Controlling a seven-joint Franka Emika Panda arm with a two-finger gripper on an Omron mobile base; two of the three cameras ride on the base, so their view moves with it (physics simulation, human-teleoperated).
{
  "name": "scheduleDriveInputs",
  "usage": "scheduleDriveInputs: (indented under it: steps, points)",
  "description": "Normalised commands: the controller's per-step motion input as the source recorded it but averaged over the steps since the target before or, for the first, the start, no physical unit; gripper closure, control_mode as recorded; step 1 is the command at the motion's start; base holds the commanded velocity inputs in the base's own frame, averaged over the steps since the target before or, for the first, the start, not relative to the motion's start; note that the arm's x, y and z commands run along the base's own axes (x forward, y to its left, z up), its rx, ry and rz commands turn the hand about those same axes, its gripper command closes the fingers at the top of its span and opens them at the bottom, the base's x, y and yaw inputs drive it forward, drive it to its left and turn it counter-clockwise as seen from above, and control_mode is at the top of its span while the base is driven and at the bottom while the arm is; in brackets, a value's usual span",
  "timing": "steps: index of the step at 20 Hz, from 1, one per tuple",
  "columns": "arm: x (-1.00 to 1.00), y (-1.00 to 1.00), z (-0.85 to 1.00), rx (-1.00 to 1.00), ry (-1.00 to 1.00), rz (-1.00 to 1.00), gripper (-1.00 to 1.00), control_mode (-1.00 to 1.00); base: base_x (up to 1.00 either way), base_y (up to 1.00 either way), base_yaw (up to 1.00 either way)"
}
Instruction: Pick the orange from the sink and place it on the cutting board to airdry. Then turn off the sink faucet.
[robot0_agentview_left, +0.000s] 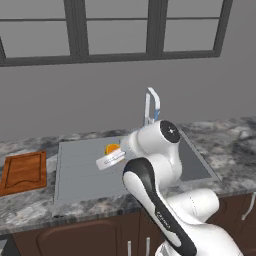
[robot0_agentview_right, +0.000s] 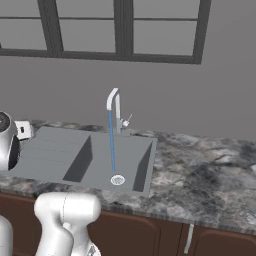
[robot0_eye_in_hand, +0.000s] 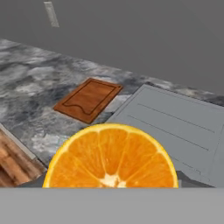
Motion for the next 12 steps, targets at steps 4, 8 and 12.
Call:
scheduleDriveInputs:
  steps: [4, 8, 12]
  points:
    - [0.28, 0.86, 0.00, -0.03, 0.03, 0.00, 1.00, -1.00, 0.00, 0.00, 0.00]
    - [0.43, 0.85, -0.01, -0.04, 0.07, 0.00, 1.00, -1.00, 0.00, 0.00, 0.00]
    - [0.47, 0.79, -0.08, -0.08, 0.10, 0.00, 1.00, -1.00, 0.00, 0.00, 0.00]
